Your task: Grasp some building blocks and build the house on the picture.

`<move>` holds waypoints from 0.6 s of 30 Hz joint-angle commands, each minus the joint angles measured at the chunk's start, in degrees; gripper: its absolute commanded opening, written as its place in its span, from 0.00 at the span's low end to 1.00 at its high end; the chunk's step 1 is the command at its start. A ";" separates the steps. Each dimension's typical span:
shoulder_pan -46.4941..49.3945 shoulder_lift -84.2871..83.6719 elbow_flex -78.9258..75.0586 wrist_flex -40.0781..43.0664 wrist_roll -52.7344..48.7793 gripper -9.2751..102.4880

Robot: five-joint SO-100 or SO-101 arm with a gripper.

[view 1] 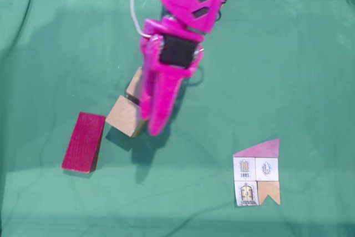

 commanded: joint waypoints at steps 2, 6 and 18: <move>5.45 -3.69 -4.48 -0.88 -5.27 0.26; 9.67 -8.53 -7.47 -0.97 -10.55 0.26; 16.88 -24.43 -18.90 -1.05 -23.82 0.26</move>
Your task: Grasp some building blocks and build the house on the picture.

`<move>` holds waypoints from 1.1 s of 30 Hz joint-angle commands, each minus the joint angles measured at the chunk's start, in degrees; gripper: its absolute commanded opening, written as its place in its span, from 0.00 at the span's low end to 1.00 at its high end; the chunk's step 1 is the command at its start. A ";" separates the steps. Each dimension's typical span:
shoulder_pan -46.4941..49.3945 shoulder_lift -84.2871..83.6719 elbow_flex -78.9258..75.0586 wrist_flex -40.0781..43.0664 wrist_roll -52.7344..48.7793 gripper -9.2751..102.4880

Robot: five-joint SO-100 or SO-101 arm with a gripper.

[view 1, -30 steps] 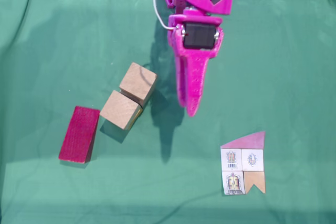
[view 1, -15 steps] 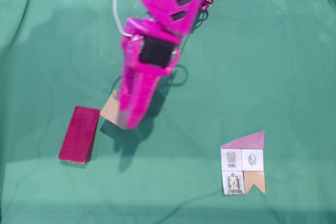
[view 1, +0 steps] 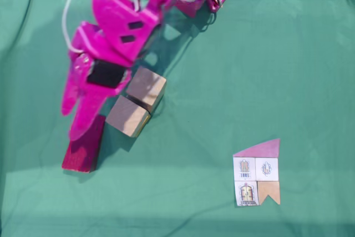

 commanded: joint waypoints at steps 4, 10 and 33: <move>2.90 -6.86 -5.98 -0.88 -8.35 0.26; 5.98 -12.83 -7.47 -0.97 -17.40 0.26; 7.82 -26.37 -6.86 -14.50 -25.66 0.39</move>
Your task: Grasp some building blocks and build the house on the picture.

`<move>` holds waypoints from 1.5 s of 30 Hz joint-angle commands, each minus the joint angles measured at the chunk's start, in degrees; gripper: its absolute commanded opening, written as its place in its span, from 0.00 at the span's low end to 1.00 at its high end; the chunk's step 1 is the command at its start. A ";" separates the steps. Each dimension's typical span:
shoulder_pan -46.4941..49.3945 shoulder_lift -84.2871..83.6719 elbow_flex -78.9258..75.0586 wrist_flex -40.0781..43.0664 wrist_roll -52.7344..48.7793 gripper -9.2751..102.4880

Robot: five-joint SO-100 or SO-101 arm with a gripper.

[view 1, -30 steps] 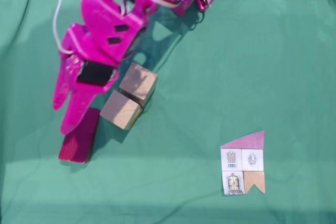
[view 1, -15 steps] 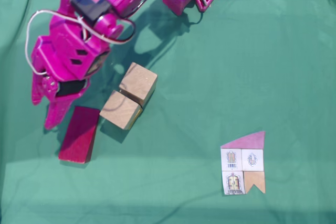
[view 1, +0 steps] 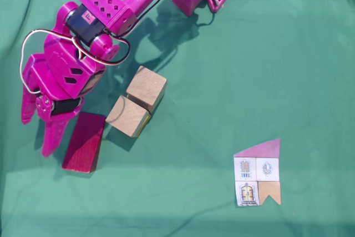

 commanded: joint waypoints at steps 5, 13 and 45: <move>-0.35 -1.23 -1.32 -0.97 -0.53 0.40; -0.70 -1.41 -1.23 -0.97 -0.62 0.41; -8.61 -1.58 2.99 -0.97 -3.60 0.41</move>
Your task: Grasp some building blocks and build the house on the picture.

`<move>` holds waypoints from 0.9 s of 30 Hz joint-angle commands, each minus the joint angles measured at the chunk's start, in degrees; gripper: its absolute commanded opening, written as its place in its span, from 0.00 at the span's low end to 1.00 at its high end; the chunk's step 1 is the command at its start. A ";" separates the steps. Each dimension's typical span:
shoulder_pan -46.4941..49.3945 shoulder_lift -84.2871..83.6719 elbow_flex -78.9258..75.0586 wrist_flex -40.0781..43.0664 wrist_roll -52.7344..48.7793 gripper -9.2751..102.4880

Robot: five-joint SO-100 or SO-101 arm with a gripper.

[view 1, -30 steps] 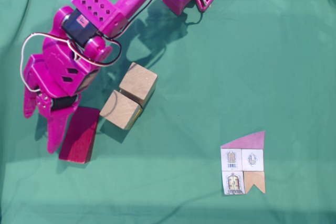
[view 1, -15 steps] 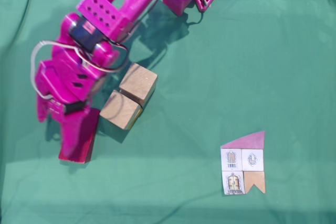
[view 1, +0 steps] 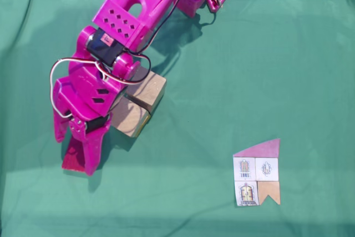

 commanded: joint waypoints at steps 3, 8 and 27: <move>-1.05 -2.37 -0.26 -0.97 -5.01 0.41; -0.44 -6.42 -1.41 -1.05 -7.56 0.41; -0.35 -11.87 -1.41 -1.05 -12.57 0.40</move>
